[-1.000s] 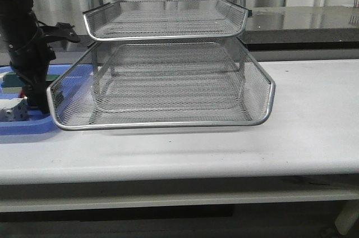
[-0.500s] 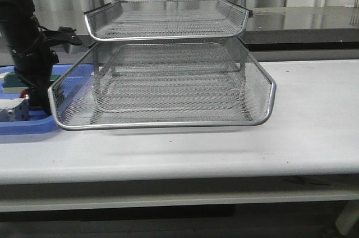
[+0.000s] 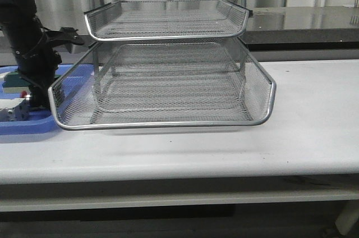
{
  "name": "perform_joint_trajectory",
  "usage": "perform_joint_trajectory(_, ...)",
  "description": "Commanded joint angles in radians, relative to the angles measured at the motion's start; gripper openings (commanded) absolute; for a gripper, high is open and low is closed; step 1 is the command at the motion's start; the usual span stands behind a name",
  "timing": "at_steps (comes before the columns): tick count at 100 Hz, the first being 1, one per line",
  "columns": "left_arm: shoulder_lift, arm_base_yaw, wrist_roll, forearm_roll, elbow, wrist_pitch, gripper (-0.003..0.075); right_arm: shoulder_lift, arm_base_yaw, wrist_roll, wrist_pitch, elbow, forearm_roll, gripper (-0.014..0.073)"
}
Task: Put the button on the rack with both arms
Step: 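Lower the left gripper into the blue tray and grasp the red button, then carry the red button over the pulled-out tray, lower and open left gripper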
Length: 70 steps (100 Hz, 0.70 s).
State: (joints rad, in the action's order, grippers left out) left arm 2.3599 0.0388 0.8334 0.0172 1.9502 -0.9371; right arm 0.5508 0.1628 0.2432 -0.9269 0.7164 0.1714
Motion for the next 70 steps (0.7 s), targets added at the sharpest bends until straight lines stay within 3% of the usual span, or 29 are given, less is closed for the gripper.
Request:
perform_joint_trajectory(1,-0.091,0.001,-0.048,-0.017,0.028,0.01,-0.002,0.001,-0.001,-0.004,0.056,0.033,0.022,-0.0071)
perform_joint_trajectory(31,-0.209,0.001,-0.116,-0.023,0.039,0.001,-0.002,0.001,-0.001,-0.004,0.056,0.033,0.022,-0.0071)
perform_joint_trajectory(70,-0.381,0.001,-0.174,-0.064,0.039,-0.142,-0.002,0.001,-0.001,-0.004,0.056,0.033,0.022,-0.0071)
